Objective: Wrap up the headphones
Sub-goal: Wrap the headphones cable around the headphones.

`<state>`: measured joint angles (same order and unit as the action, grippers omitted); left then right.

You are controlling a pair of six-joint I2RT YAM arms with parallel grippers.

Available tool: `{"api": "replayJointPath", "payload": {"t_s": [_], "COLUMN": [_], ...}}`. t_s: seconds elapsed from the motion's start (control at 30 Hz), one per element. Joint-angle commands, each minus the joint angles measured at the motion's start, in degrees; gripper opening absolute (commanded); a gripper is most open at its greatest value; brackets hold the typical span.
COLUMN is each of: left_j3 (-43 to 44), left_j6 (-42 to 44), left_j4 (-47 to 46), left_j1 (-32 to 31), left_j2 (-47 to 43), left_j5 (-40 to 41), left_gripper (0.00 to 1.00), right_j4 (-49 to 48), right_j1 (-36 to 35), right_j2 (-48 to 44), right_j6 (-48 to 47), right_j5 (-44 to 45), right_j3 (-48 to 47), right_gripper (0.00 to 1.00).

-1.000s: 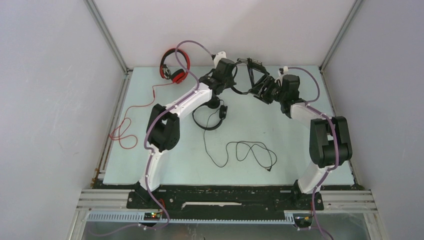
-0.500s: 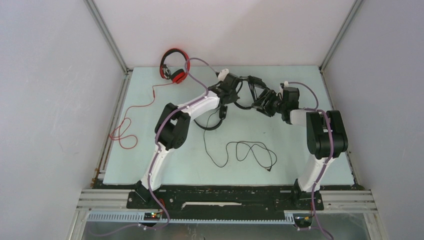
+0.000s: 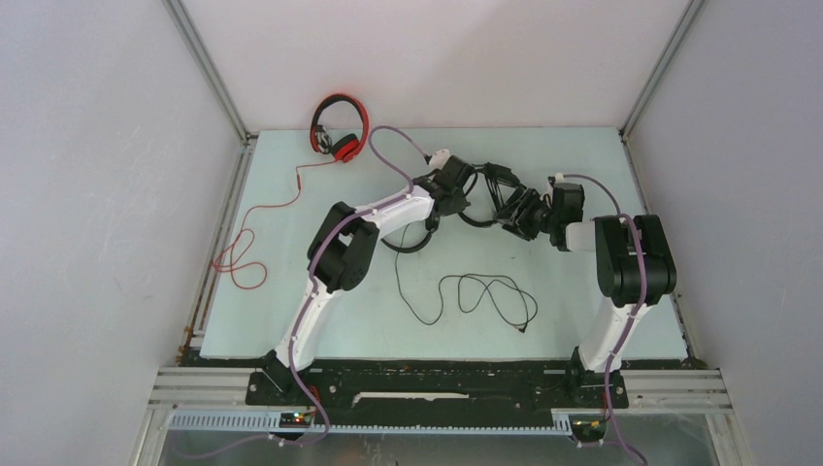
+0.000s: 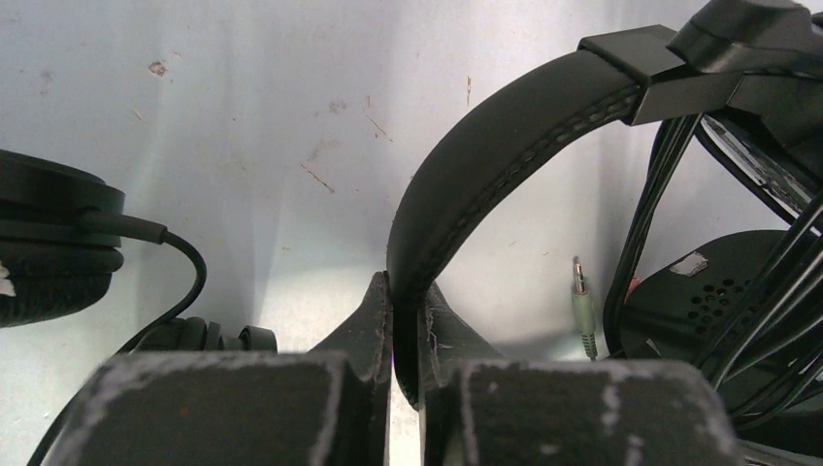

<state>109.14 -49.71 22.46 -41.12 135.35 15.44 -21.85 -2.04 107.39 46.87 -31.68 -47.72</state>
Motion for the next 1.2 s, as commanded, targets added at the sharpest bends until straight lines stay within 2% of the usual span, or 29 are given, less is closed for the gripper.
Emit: {"api": "replayJointPath", "payload": {"t_s": [0.0, 0.1, 0.37, 0.47, 0.6, 0.73, 0.93, 1.0, 1.17], "left_j3": [-0.1, 0.3, 0.3, 0.3, 0.4, 0.4, 1.1, 1.0, -1.8], "left_j6": [-0.3, 0.3, 1.9, 3.2, 5.8, 7.8, 14.0, 17.4, 24.7], "left_j4": [0.9, 1.5, 1.2, 2.3, 4.5, 5.8, 8.2, 9.5, 16.0], "left_j1": [-1.5, -1.5, -1.4, -1.5, -1.4, -1.5, -1.3, -1.1, 1.2], "left_j2": [-1.7, -2.0, -2.5, -3.7, -6.6, -10.1, -17.3, -20.6, -27.0], "left_j5": [-2.4, -2.4, -4.8, -4.7, -4.1, -4.8, -6.6, -6.4, -1.7], "left_gripper": [0.13, 0.24, 0.4, 0.5, 0.7, 0.86, 0.91, 0.99, 1.0], "right_j4": [1.0, 4.9, 15.6, 18.5, 21.0, 25.2, 29.4, 29.8, 29.3], "right_j1": [0.8, 0.8, 1.5, 1.5, 1.5, 1.5, -2.6, -4.9, -8.0], "right_j2": [-3.7, -6.1, -10.7, -13.3, -18.6, -23.8, -31.3, -33.1, -36.3], "right_j6": [-2.3, -3.4, -6.5, -7.6, -9.2, -11.0, -15.4, -18.0, -23.6], "right_j5": [4.6, 5.7, 6.6, 7.0, 8.4, 9.6, 11.4, 12.3, 13.0], "right_j3": [0.2, 0.2, -0.4, -0.3, -0.7, -2.9, -5.4, -5.7, -6.1], "right_gripper": [0.51, 0.53, 0.58, 0.58, 0.58, 0.57, 0.57, 0.57, 0.57]}}
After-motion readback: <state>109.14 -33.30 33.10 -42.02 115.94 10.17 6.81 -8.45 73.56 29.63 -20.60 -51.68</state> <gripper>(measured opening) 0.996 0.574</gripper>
